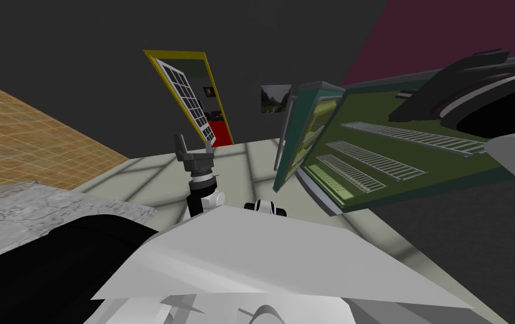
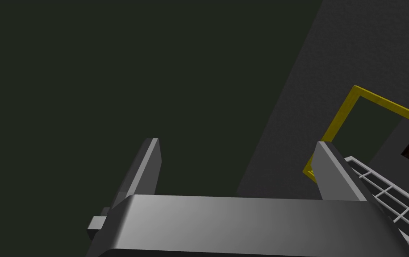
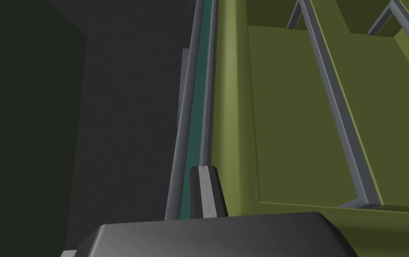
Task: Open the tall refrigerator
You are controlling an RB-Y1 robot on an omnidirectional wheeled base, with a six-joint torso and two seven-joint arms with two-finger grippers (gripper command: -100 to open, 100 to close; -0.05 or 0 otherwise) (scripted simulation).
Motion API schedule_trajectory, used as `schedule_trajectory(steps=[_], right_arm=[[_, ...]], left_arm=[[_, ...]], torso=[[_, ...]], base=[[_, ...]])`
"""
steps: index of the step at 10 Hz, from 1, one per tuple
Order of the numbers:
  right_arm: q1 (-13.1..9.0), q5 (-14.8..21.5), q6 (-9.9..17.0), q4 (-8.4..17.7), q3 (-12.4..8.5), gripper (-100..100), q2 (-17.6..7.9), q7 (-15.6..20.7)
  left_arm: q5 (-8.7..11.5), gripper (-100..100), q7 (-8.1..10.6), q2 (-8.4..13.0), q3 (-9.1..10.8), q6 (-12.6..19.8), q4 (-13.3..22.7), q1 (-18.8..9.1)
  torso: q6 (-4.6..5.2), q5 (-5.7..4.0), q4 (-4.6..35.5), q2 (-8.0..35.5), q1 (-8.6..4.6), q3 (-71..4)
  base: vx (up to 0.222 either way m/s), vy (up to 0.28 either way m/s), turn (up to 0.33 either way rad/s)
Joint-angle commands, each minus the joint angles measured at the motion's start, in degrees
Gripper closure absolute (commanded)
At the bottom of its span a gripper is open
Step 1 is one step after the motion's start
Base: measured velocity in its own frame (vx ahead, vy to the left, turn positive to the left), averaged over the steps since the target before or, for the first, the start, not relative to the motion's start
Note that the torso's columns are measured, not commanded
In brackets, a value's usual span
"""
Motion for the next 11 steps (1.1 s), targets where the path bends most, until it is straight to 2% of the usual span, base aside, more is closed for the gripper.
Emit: schedule_trajectory(steps=[1,2,5,7,8,9,11], right_arm=[[-1.5,-2.9,-0.7,1.8,-1.0,-100,-2.3,0.7],[-2.0,-3.8,-1.0,2.4,-1.4,-100,-3.1,0.9],[-3.9,-7.7,-2.0,4.8,-2.7,-100,-6.1,1.8],[-4.9,-9.6,-2.5,5.9,-3.4,-100,-7.6,2.3],[-4.8,-9.0,-2.1,5.9,-2.9,-100,-7.4,2.0],[-4.9,-9.2,-2.2,6.0,-3.0,0,-7.4,2.1],[-4.9,-9.1,-2.2,6.0,-3.0,0,-7.4,2.1]], left_arm=[[0.0,0,0.00,0.0,0.01,0.0,0.0,0.0],[0.0,0,0.00,0.0,0.02,0.0,0.0,0.0],[0.0,0,0.00,0.0,0.02,0.0,0.0,0.0],[0.0,0,0.00,0.0,0.02,0.0,0.0,0.0],[0.0,0,0.00,0.0,0.02,0.0,0.0,0.0],[0.0,0,0.00,0.0,0.02,0.0,0.0,0.0],[0.0,0,0.00,0.0,0.02,0.0,0.0,0.0]], torso=[[-0.01,-0.12,0.0,0.1,-0.51,0.1],[0.01,-0.28,0.1,0.2,-0.87,0.1],[-0.02,0.04,0.0,0.0,0.07,0.0],[-0.02,0.06,0.0,-0.1,0.12,-0.1],[-0.01,0.01,0.0,-0.1,0.01,-0.1],[0.00,-0.03,0.0,-0.1,-0.10,0.0],[-0.01,-0.04,0.0,0.0,-0.12,0.0]], base=[[-0.022,-0.016,0.054],[-0.021,-0.066,0.031],[-0.016,-0.025,0.023],[-0.006,0.009,0.024],[-0.001,0.006,0.003],[0.000,0.000,0.000],[0.000,0.000,0.000]])
